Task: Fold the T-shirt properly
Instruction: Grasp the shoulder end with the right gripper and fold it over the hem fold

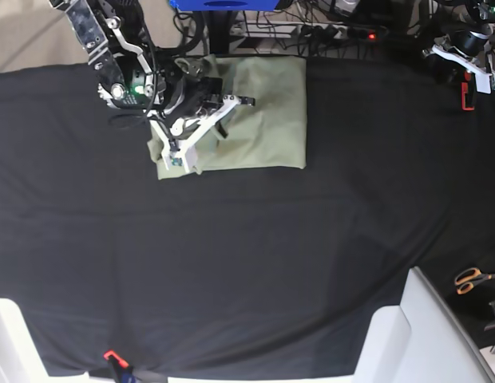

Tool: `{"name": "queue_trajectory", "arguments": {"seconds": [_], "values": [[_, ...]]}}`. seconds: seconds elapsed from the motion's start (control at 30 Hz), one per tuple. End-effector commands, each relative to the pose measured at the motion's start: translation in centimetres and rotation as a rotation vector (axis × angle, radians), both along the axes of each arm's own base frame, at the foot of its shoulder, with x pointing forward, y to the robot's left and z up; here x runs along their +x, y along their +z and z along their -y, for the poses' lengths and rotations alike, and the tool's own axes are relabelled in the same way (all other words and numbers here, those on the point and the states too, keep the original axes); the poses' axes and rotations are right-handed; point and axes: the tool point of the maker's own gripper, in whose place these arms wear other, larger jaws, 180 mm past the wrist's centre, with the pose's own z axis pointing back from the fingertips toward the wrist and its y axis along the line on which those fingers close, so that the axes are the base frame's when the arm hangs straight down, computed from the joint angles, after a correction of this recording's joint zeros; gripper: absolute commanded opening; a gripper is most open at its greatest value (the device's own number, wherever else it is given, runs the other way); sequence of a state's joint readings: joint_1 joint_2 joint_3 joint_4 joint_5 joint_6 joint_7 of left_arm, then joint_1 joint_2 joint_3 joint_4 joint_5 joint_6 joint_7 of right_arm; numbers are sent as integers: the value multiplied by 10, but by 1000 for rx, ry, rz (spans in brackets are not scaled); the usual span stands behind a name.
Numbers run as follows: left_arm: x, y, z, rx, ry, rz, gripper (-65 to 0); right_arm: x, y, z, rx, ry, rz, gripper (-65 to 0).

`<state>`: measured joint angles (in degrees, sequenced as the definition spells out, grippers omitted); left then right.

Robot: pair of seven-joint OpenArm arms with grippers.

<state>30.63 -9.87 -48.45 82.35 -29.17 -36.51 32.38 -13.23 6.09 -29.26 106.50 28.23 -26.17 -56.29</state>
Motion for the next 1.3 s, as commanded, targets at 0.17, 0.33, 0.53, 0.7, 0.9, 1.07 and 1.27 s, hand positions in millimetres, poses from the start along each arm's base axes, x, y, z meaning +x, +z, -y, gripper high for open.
{"name": "queue_trajectory", "arguments": {"seconds": [0.17,0.33,0.53,0.7,0.9,1.07,1.27], "values": [[5,10,-6,17,-7,35,-650,2,3,-18,50,-8,-8,-647],[5,10,-6,17,-7,35,-650,6,3,-20,50,-9,-4,-647],[4,9,-6,16,-6,34,-650,4,0,-25,60,-12,-21,-647],[5,10,-6,16,-6,35,-650,4,-11,-23,39,-11,-49,-647],[5,10,-6,16,-6,35,-650,5,-10,-24,41,-8,-45,-648],[5,10,-6,16,-6,35,-650,7,-5,-32,61,88,-3,-642],[5,10,-6,16,-6,35,-650,5,-1,-45,69,164,23,-593]]}}
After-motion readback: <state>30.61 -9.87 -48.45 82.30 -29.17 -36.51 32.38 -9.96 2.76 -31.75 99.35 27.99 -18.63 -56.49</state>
